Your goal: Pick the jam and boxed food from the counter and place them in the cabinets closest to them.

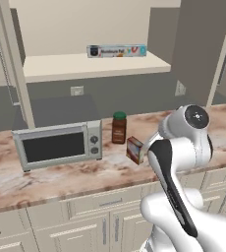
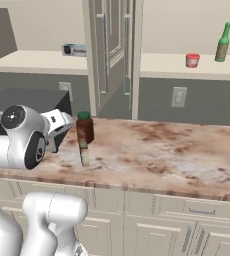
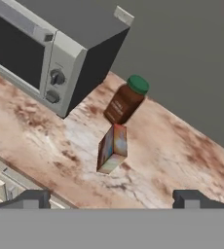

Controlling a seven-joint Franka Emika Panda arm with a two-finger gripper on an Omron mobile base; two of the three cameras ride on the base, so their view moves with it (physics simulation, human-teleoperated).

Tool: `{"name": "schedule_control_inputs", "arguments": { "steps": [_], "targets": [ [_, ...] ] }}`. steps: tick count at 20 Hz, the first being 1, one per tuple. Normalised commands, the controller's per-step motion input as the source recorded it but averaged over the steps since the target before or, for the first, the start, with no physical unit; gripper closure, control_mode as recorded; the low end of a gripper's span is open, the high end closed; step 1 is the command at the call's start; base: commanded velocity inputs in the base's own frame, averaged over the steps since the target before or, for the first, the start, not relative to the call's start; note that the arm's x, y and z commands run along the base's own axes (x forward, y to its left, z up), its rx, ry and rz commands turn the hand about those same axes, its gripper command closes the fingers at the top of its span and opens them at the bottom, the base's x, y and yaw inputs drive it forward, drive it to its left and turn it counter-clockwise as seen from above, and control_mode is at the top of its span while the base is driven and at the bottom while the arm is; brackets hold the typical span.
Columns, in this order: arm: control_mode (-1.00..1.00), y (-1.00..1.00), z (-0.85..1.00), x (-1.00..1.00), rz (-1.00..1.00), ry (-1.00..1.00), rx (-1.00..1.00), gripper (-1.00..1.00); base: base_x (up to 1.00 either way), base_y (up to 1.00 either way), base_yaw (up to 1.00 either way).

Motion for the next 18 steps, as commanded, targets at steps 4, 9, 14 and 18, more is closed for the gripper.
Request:
{"name": "schedule_control_inputs", "arguments": {
  "steps": [4,9,14,18],
  "targets": [
    [-1.00,0.01,-0.09,0.00,0.00,0.08,0.00,-1.00,0.00,0.00,0.00],
    [-1.00,0.01,-0.08,0.00,0.00,0.09,0.00,-1.00,0.00,0.00,0.00],
    [-1.00,0.00,-0.15,0.03,0.00,0.09,0.00,-1.00,0.00,0.00,0.00],
    [-1.00,0.00,-0.11,0.00,0.00,0.09,0.00,-1.00,0.00,0.00,0.00]
  ]
}}
